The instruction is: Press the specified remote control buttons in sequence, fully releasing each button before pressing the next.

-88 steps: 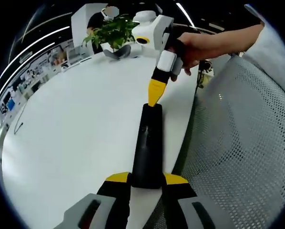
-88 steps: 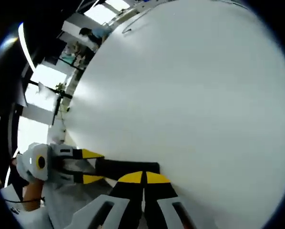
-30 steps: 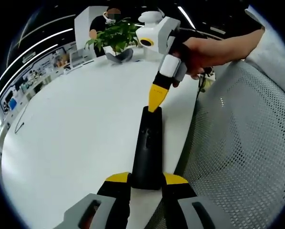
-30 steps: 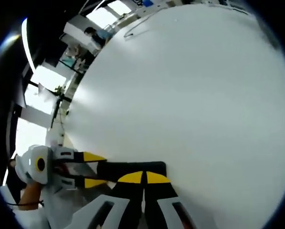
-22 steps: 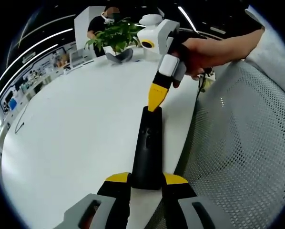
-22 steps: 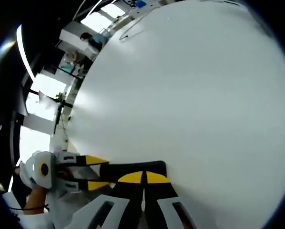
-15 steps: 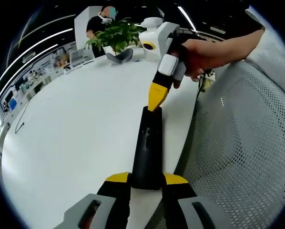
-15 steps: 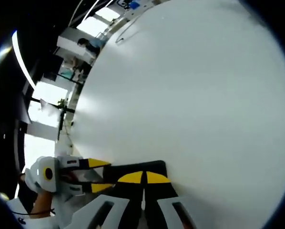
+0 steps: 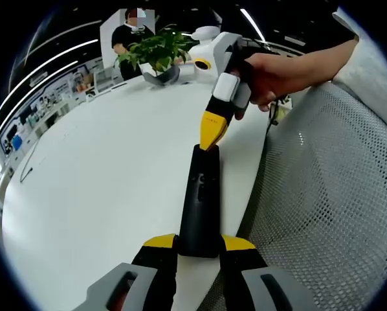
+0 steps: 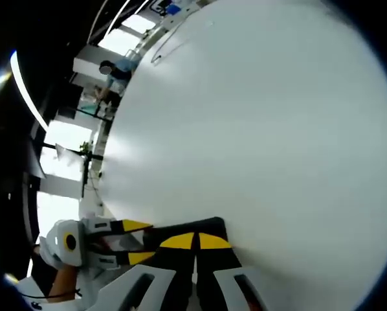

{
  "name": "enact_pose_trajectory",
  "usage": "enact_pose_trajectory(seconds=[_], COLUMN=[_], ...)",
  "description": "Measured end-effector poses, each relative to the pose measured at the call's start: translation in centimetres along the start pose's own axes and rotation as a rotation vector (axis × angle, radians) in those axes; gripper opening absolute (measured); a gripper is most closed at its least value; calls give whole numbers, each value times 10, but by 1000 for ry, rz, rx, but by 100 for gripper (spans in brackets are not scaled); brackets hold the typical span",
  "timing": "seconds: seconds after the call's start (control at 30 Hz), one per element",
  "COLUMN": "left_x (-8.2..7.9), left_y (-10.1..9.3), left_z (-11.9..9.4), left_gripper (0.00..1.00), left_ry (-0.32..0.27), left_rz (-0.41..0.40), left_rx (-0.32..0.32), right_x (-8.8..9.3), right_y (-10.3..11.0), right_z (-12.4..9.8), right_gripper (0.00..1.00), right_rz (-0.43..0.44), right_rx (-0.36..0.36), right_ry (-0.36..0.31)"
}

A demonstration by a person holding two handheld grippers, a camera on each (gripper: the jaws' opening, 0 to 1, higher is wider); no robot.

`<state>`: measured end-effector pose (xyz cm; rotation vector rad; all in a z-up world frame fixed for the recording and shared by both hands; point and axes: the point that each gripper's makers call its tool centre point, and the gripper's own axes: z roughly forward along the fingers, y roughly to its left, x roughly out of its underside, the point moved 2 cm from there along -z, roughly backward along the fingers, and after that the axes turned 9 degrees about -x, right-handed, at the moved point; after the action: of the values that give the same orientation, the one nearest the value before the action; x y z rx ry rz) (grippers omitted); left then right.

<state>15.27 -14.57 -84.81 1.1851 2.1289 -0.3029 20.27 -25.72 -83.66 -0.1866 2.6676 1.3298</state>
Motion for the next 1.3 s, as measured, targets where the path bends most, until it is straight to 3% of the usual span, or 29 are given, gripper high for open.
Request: enact_pose_trajectory(seconds=[0.5, 0.67, 0.9, 1.3], left_x=[0, 0, 0, 0], left_y=[0, 0, 0, 0], left_z=[0, 0, -1, -1], left_gripper=[25, 25, 25, 25], left_ry=[-1, -3, -5, -6], left_rz=[-3, -3, -8, -9], left_rx=[0, 0, -1, -1], right_x=[6, 7, 6, 7], right_y=[13, 9, 6, 8], right_z=[9, 11, 11, 11], right_gripper=[0, 0, 0, 0], right_rz=[-47, -67, -14, -15], right_rx=[-43, -17, -31, -32], right_ry=[41, 57, 38, 39])
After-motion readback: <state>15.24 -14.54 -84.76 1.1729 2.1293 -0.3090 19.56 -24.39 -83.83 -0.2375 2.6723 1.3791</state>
